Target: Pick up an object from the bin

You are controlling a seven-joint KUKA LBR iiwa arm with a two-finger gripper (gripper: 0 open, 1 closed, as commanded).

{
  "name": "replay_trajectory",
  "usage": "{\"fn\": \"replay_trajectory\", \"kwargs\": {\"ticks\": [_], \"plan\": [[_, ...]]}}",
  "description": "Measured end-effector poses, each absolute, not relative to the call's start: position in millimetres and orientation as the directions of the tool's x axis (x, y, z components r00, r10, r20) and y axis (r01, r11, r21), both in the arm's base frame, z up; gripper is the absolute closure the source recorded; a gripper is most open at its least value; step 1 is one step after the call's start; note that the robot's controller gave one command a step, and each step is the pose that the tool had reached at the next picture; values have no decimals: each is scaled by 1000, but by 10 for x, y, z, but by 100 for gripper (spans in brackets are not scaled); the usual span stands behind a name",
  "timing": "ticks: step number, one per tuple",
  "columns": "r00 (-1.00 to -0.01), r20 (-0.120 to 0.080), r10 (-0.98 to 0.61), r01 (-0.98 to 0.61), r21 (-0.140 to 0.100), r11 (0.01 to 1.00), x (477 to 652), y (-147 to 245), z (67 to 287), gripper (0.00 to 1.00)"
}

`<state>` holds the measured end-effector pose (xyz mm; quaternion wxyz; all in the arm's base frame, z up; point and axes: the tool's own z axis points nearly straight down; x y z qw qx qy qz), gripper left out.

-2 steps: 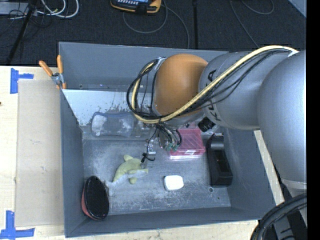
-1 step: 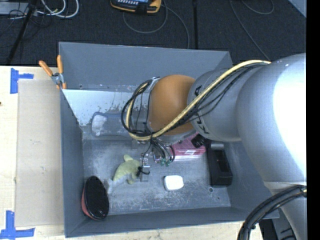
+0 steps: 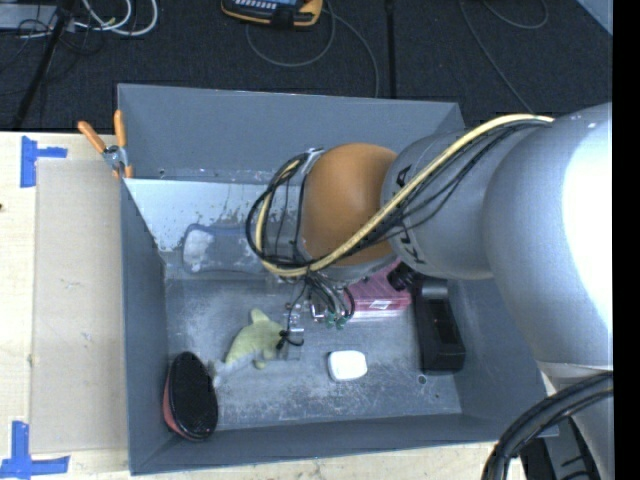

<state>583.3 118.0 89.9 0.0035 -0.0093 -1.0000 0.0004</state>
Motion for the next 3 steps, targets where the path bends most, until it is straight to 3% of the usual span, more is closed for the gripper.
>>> {"fn": "replay_trajectory", "kwargs": {"ticks": [1, 2, 3], "plan": [[-999, 7, 38, 38, 0, 999, 5705, 1298, 1011, 0], [-1000, 12, -23, -23, -1, 1000, 5649, 1317, 689, 0], [-999, 8, -45, -45, 1, 999, 5627, 1300, 714, 100]]}}
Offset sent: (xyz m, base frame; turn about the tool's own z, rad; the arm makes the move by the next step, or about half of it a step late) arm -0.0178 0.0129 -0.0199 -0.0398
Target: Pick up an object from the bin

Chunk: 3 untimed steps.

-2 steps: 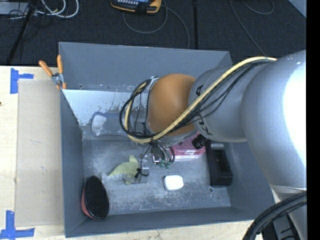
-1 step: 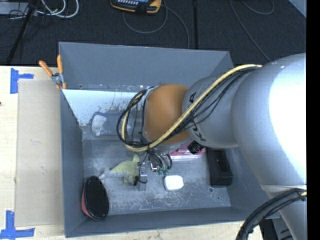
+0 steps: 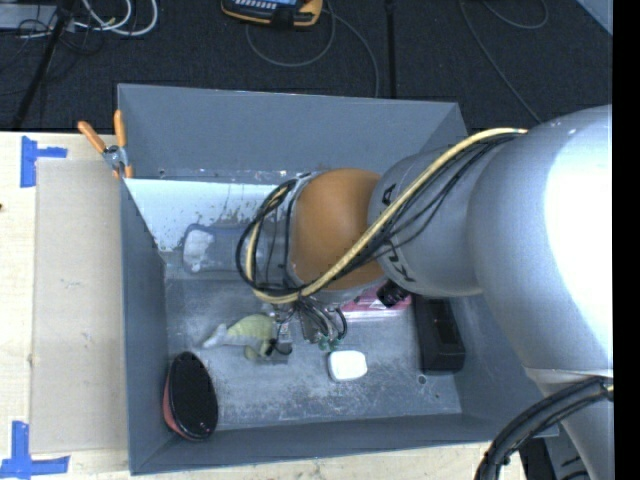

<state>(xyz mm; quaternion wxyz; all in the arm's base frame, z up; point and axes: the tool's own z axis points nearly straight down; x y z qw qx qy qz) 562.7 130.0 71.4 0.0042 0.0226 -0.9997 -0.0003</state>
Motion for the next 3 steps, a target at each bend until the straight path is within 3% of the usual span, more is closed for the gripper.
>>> {"fn": "replay_trajectory", "kwargs": {"ticks": [2, 3], "plan": [[-999, 11, -45, -45, 1, 999, 5616, 1298, 752, 100], [-999, 17, -44, -44, -1, 999, 5595, 1292, 957, 100]]}}
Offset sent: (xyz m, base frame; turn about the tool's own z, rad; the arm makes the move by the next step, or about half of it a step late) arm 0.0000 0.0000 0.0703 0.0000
